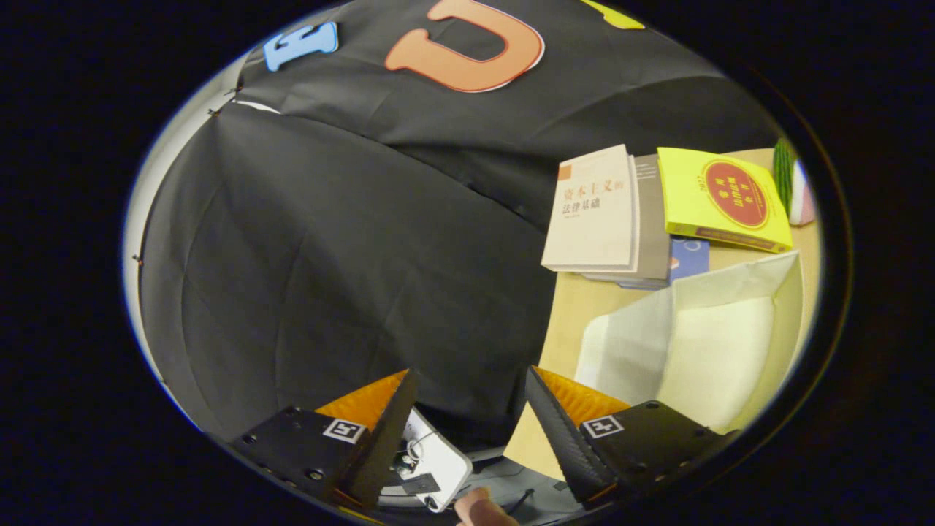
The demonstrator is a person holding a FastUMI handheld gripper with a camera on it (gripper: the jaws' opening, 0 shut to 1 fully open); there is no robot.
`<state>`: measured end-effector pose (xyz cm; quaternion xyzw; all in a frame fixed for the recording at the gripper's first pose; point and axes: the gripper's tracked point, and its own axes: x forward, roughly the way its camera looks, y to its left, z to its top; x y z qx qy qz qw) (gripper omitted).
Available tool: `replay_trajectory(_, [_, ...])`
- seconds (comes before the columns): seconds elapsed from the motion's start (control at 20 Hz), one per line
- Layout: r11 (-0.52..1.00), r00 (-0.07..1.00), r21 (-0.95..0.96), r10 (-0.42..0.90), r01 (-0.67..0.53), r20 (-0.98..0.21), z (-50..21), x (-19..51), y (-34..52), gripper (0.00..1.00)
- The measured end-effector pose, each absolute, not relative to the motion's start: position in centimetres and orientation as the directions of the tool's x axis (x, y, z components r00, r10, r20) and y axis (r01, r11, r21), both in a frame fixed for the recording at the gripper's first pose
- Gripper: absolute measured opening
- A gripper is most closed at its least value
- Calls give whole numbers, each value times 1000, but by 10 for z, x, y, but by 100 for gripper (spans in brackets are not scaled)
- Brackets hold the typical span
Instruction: Open the storage box then place both shoes into the box .Put the left shoe in first, then the right shoe, with the right side of both shoes facing outward in a uniform manner.
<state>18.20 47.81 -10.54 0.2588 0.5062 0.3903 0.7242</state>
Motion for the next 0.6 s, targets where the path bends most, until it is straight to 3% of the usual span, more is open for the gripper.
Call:
replay_trajectory(0.1, [593, 202, 751, 805, -289, -558, -111, 187, 452, 94])
replay_trajectory(0.6, [749, 294, 614, 663, -251, -688, -162, 202, 256, 95])
